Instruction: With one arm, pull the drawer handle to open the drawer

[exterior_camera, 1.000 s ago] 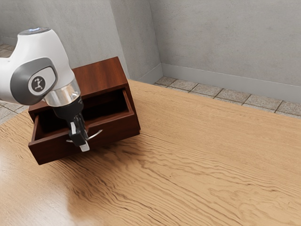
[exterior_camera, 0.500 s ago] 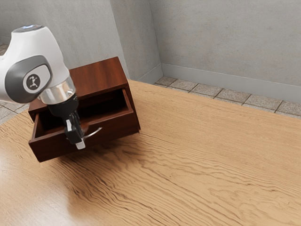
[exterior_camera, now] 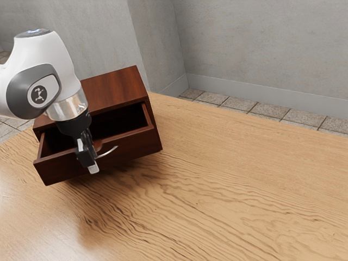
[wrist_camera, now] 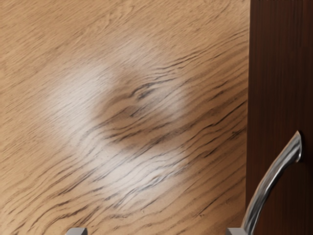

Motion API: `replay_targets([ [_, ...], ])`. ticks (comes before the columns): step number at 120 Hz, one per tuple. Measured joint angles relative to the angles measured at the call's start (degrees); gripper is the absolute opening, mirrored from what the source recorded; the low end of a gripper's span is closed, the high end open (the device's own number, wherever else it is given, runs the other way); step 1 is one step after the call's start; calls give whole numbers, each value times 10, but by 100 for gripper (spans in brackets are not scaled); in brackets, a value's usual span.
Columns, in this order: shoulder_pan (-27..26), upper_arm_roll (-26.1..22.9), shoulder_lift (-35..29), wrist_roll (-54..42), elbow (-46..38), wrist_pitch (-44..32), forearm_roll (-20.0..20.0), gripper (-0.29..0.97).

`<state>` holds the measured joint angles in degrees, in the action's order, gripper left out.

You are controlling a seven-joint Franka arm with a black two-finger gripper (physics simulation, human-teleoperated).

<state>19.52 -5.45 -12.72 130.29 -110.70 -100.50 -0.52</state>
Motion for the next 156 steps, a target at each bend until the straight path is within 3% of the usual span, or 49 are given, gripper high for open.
replay_targets([
  [32, 1, -15, 3, 0, 28, 0, -1, 37],
  [50, -1, -36, 26, -1, 95, -3, 0, 49],
  [66, -22, -51, 48, -1, 156, -6, 40, 57],
  [84, -28, -65, 48, -40, 235, 14, 56, 61],
  [99, -25, -60, 41, -169, 299, 73, 59, 63],
  [122, -18, 4, 47, -462, 289, 150, 70, 65],
  [156, -12, 30, 104, -818, 256, 146, 49, 65],
])
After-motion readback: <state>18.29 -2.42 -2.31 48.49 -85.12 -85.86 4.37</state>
